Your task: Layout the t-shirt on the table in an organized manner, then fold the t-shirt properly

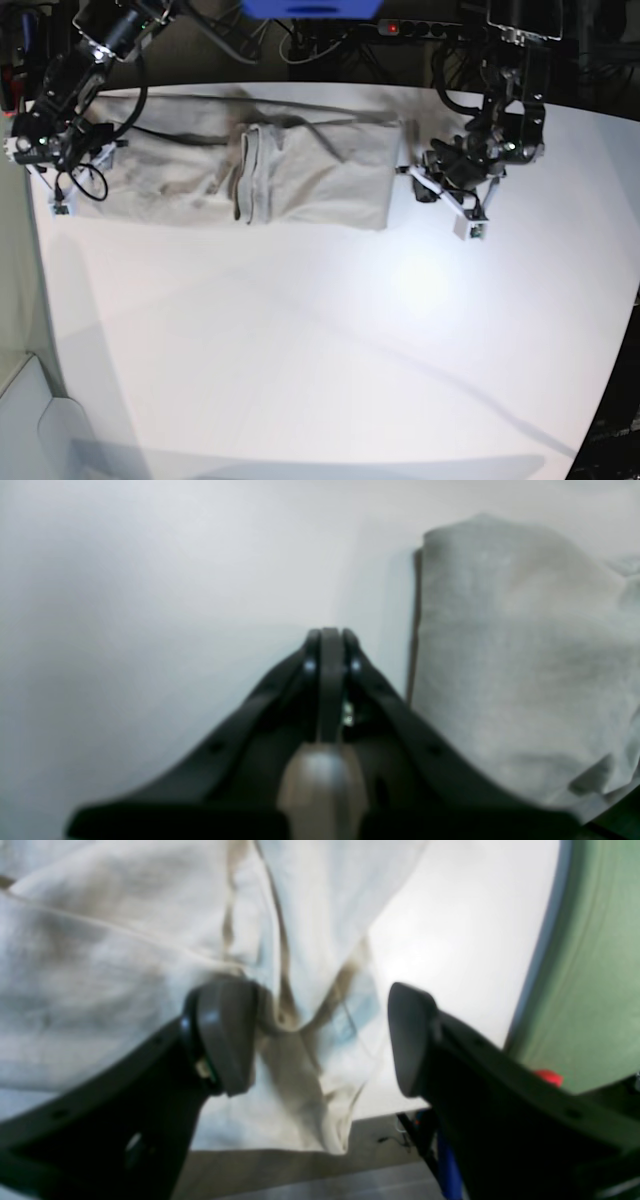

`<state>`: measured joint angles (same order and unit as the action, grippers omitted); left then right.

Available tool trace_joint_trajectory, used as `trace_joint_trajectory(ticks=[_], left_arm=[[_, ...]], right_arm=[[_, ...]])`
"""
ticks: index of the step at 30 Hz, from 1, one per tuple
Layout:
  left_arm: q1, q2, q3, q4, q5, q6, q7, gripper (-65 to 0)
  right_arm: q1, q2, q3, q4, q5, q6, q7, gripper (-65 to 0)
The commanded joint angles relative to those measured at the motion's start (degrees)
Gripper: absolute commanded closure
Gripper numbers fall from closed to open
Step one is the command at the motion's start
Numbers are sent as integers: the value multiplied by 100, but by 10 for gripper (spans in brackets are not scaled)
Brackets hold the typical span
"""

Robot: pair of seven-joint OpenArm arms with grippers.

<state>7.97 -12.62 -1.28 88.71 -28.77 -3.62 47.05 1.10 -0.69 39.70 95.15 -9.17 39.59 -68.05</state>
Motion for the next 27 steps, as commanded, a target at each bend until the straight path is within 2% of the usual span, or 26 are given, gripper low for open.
trace_joint_trajectory(ticks=[1, 12, 18, 27], left_arm=[[52, -26, 9, 66, 25, 6, 91, -4], [78, -17, 0, 74, 25, 6, 91, -4], [78, -8, 9, 74, 25, 6, 91, -4], [78, -8, 9, 74, 25, 6, 91, -4]], right_arm=[[43, 38, -10, -8, 7, 41, 32, -423], [342, 275, -27, 300, 7, 41, -21, -421], [351, 267, -27, 309, 7, 41, -30, -426], [325, 240, -19, 256, 7, 41, -30, -523]])
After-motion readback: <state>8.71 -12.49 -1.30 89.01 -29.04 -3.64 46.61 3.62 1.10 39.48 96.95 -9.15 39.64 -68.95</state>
